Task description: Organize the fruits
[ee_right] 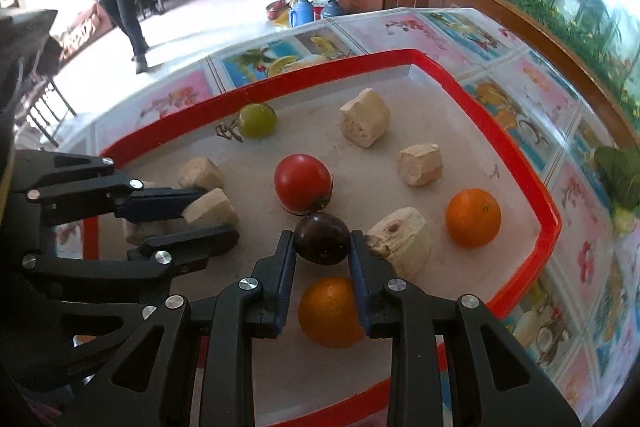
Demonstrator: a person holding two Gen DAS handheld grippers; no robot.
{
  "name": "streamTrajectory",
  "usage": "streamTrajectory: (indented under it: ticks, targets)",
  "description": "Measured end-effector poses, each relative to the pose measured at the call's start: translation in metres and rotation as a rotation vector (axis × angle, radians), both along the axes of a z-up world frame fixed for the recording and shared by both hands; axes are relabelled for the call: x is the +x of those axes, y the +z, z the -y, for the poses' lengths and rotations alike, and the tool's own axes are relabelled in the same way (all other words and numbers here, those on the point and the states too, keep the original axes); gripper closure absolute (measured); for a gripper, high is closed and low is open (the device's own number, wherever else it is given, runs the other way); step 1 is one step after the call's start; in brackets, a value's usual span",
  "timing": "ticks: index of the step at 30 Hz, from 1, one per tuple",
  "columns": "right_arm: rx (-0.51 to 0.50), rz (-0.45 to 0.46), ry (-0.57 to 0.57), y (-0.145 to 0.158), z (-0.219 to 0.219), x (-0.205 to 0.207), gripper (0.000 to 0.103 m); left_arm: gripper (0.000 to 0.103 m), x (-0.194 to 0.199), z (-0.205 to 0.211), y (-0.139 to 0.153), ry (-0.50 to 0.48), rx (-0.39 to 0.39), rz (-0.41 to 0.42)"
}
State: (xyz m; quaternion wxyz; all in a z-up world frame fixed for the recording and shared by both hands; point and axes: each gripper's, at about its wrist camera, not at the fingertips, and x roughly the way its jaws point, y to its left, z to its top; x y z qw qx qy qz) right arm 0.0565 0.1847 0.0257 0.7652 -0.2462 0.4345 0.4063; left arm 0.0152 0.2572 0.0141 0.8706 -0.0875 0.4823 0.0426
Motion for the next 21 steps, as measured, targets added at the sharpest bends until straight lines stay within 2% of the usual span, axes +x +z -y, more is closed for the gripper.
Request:
streamTrajectory:
  ticks: [4, 9, 12, 17, 21]
  targets:
    - [-0.021, 0.016, -0.015, -0.001, 0.001, 0.002, 0.076, 0.067, 0.000, 0.000, 0.001, -0.007, -0.009, 0.003]
    - [-0.032, 0.011, -0.047, 0.002, 0.008, 0.004, 0.076, 0.043, -0.003, -0.002, 0.003, 0.002, 0.000, 0.022]
    - [-0.032, 0.000, -0.068, 0.003, 0.012, 0.005, 0.075, 0.041, -0.004, -0.005, 0.002, 0.000, -0.015, 0.021]
    - [-0.040, 0.038, -0.100, 0.009, 0.014, 0.003, 0.074, 0.039, -0.004, -0.005, 0.004, -0.001, -0.025, 0.022]
    - [-0.020, 0.039, -0.137, 0.021, 0.025, 0.000, 0.074, 0.037, -0.010, -0.002, 0.013, 0.027, -0.021, 0.035]
